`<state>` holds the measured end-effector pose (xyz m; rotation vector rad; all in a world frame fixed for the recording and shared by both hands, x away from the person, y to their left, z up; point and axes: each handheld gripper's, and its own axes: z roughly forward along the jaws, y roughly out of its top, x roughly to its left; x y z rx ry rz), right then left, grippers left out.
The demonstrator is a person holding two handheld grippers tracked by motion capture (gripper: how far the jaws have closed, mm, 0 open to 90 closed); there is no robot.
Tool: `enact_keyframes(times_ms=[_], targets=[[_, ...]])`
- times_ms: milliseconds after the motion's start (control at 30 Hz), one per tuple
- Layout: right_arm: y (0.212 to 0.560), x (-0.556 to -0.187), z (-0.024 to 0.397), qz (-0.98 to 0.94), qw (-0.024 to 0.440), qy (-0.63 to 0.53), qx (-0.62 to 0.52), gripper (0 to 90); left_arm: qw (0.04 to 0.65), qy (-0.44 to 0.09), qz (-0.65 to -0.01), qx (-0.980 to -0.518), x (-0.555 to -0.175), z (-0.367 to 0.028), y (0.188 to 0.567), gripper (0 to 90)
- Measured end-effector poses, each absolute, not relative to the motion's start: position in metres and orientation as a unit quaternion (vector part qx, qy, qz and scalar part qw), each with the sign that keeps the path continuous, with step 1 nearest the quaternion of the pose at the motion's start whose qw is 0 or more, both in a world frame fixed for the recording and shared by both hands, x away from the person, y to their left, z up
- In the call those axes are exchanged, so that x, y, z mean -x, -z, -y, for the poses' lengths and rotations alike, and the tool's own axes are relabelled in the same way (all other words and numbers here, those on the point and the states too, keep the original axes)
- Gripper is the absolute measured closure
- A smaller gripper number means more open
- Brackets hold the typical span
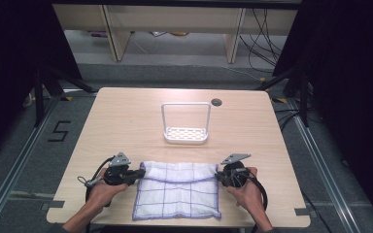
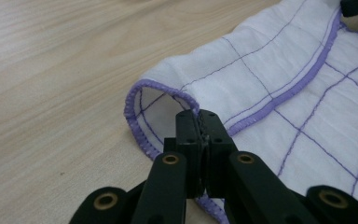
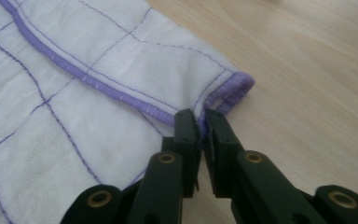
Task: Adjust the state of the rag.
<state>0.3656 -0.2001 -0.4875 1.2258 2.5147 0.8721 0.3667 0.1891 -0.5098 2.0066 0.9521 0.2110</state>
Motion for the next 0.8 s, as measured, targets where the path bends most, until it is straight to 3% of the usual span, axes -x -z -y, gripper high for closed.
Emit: enact_keyframes(times_ms=[367,800], targets=[[0.451,-0.382,0.205,-0.835,0.132,-0.355,-0.399,87.6,0.481,-0.085,-0.383,-0.784,-0.382,-0.196,0.476,87.7],[0.385,-0.406,0.203,-0.830,0.153,-0.368,-0.390,87.9,0.526,-0.115,-0.384,-0.750,-0.411,-0.203,0.416,87.9]])
